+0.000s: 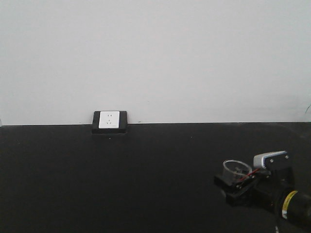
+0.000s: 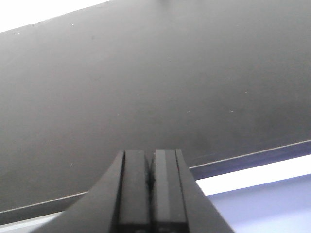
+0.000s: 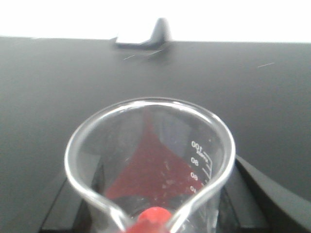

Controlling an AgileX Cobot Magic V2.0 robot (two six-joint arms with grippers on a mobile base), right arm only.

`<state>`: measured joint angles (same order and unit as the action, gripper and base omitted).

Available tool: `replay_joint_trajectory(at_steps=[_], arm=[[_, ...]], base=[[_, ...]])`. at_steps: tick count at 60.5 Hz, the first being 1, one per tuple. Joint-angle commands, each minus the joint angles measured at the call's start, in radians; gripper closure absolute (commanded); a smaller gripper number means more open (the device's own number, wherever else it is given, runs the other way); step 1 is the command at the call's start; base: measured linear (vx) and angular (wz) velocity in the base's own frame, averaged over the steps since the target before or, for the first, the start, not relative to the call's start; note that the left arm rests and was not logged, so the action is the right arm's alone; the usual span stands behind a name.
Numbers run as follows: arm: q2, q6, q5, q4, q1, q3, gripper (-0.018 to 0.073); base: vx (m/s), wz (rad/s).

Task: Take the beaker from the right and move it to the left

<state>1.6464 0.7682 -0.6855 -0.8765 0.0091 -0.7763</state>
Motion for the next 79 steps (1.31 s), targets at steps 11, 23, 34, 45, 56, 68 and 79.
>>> replay_joint_trajectory(at_steps=[11, 23, 34, 45, 56, 68, 79], arm=[[-0.415, 0.298, 0.277, -0.155, -0.002, -0.022, 0.0562], [-0.643, 0.685, 0.355, -0.491, -0.002, -0.022, 0.0562], [-0.791, 1.06, 0.348, -0.886, -0.003, -0.022, 0.0562], [-0.849, 1.183, 0.332, -0.923, -0.004, -0.01, 0.0562], [-0.851, 1.183, 0.332, -0.923, -0.004, -0.01, 0.0561], [-0.851, 1.183, 0.325, -0.923, -0.004, -0.01, 0.0561], [-0.851, 1.183, 0.325, -0.923, -0.004, -0.01, 0.0561]], base=[[0.0, 0.0], [0.0, 0.0], [0.0, 0.0], [0.0, 0.0], [0.0, 0.0], [0.0, 0.0], [0.0, 0.0]])
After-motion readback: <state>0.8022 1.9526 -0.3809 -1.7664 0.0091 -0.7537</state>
